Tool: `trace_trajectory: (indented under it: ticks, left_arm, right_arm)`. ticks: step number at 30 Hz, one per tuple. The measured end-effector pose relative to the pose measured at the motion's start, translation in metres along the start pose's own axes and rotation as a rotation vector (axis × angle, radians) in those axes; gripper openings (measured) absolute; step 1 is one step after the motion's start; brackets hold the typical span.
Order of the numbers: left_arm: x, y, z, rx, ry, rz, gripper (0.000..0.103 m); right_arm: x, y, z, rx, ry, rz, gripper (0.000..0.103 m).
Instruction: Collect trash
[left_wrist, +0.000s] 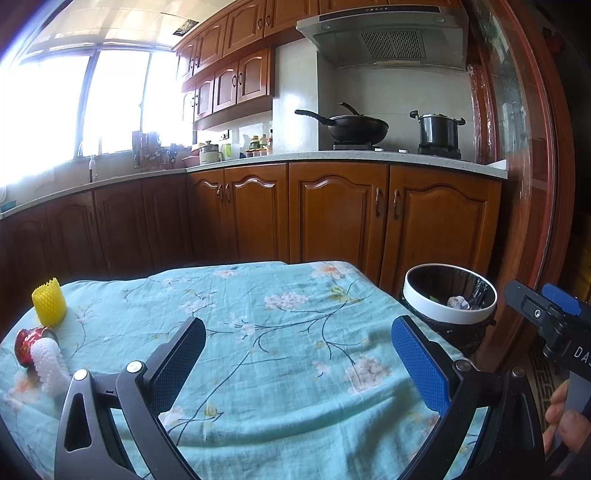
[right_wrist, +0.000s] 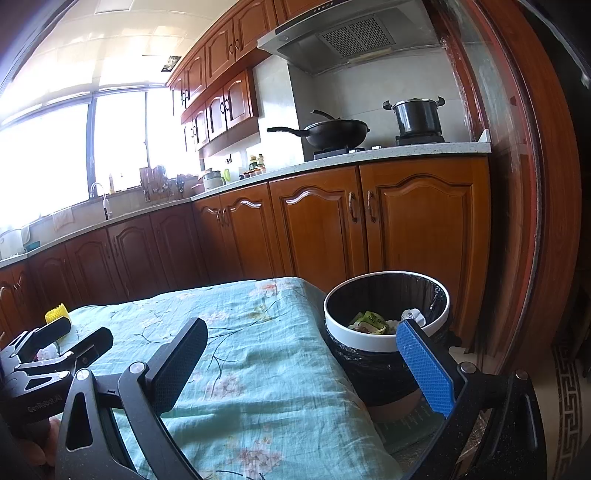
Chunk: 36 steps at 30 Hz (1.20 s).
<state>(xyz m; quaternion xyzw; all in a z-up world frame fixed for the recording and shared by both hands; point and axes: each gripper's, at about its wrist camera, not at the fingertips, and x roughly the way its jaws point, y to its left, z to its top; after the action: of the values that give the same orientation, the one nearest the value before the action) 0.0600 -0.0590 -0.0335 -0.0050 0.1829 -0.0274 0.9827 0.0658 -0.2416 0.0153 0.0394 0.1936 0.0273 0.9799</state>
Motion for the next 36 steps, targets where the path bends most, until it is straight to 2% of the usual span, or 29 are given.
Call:
trace_trajectory:
  ticks: [36]
  left_arm:
    - [0.0052, 0.0010, -0.0011, 0.007, 0.003, -0.007, 0.101]
  right_arm:
    - [-0.0011, 0.0051, 0.0009, 0.002, -0.004, 0.004, 0.103]
